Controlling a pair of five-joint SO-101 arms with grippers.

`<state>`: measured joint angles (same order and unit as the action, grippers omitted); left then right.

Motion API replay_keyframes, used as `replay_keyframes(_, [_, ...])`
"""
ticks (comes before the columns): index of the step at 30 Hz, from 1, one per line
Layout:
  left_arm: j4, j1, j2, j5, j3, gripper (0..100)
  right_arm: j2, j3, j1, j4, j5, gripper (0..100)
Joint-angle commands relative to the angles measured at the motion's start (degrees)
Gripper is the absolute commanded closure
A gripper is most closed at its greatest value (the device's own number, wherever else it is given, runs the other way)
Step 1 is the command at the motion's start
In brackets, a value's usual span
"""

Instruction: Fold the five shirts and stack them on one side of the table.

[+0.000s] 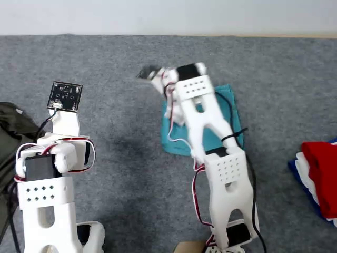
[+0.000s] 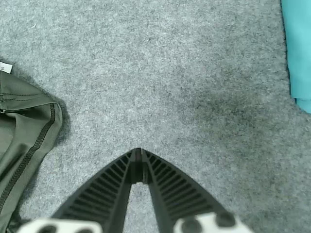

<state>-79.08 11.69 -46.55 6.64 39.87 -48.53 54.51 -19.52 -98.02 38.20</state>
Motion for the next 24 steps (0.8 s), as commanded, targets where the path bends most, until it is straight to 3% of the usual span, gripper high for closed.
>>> replay_keyframes(1, [0.26,-0.18,-0.97,0.0,-0.31,100,3.65,4.66,4.7,4.97,-0.35,98.7])
replay_keyframes(12, [0.0,-0.18,-0.97,0.0,-0.31,100,-8.4,4.66,15.43,24.84,-0.35,98.8])
replay_keyframes(19, [-0.09,-0.18,-0.97,0.0,-0.31,100,-14.29,4.66,18.51,32.22,-0.09,98.7])
replay_keyframes(24, [-0.09,-0.18,-0.97,0.0,-0.22,100,-12.18,4.75,19.47,31.69,-0.09,98.8])
